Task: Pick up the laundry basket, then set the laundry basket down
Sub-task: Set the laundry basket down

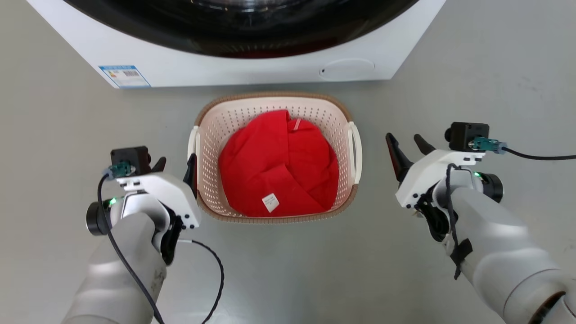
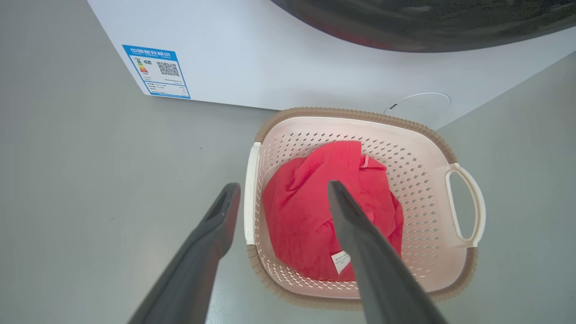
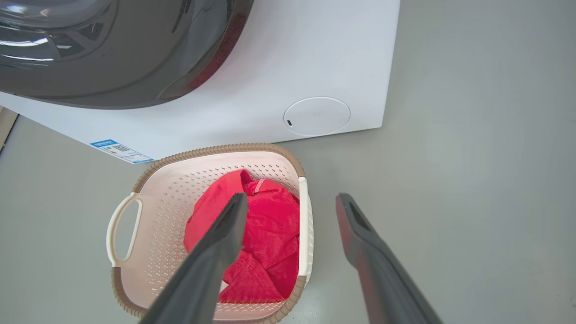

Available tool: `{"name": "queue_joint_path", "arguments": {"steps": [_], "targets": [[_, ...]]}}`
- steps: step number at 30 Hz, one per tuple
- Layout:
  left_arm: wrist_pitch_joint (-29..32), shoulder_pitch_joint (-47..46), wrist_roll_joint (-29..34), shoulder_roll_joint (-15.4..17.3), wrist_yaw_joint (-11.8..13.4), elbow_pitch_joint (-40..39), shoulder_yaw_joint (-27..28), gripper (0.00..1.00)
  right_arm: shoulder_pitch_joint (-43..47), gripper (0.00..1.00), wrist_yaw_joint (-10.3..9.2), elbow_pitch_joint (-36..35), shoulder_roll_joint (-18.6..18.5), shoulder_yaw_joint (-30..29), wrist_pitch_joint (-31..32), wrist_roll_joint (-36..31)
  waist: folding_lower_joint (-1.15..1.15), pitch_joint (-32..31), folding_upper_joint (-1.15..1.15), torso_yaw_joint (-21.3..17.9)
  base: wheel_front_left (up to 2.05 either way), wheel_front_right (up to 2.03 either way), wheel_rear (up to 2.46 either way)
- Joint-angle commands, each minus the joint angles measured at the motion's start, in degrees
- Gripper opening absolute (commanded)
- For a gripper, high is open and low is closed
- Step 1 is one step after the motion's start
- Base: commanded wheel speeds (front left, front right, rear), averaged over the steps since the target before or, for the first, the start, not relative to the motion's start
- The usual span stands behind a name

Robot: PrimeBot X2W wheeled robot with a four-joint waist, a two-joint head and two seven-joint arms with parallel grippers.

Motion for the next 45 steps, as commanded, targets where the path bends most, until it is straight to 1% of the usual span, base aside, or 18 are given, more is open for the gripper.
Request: {"name": "queue_joint_path", "arguments": {"steps": [1,7,13,18,23,24,30,35,40,45], "targets": [[-0.6,1.45,0.55,2.0,0.51,-1.42,1.57,1.0,2.86,1.0,0.41,-0.02,-0.08,-0.35,-0.78,-0.68,0.0,-1.46,0.0,0.21,0.0,0.0,0.0],[-0.6,4.71,2.04,1.9,0.86,-4.68,2.84,1.0,5.0,1.0,0.41,-0.51,-0.73,-3.2,-0.79,-3.31,0.0,-5.13,0.0,0.55,0.0,0.0,0.0],[-0.61,8.77,3.87,1.82,1.19,-8.87,4.52,1.0,8.37,1.0,0.41,-3.07,-1.95,-7.57,-0.79,-7.14,0.0,-9.79,0.0,0.78,0.0,0.0,0.0],[-0.61,12.99,5.37,1.66,1.7,-13.13,6.51,1.0,12.02,1.0,0.41,-6.95,-3.45,-12.85,-0.79,-12.13,0.0,-13.67,0.0,0.96,0.0,0.0,0.0],[-0.61,17.34,7.4,1.33,2.44,-18.71,8.69,1.0,16.22,1.0,0.41,-11.42,-4.79,-19.86,-0.79,-18.63,0.0,-16.23,0.0,1.4,0.0,0.0,0.0],[-0.61,17.34,7.4,1.33,2.44,-18.71,8.69,1.0,16.22,1.0,0.41,-11.42,-4.79,-19.86,-0.79,-18.63,0.0,-16.23,0.0,1.4,0.0,0.0,0.0],[-0.61,22.14,9.9,0.94,2.97,-25.06,11.29,1.0,22.11,1.0,0.41,-18.54,-4.94,-29.36,-0.8,-27.38,0.0,-18.66,0.0,1.76,0.0,0.0,0.0],[-0.61,26.32,12.4,0.25,3.13,-30.84,13.29,1.0,28.62,1.0,0.41,-25.92,-3.7,-37.15,-0.8,-34.67,0.0,-20.86,0.0,2.11,0.0,0.0,0.0],[-0.61,30.25,14.42,-0.47,3.45,-36.51,15.8,1.0,34.34,1.0,0.41,-32.97,-2.31,-42.74,-0.8,-41.2,0.0,-22.25,0.0,2.34,0.0,0.0,0.0],[-0.61,33.28,16.79,-1.31,3.26,-42.42,18.01,1.0,38.67,1.0,0.41,-39.93,-1.18,-47.4,-0.8,-45.97,0.0,-22.91,0.0,2.61,0.0,0.0,0.0]]}}
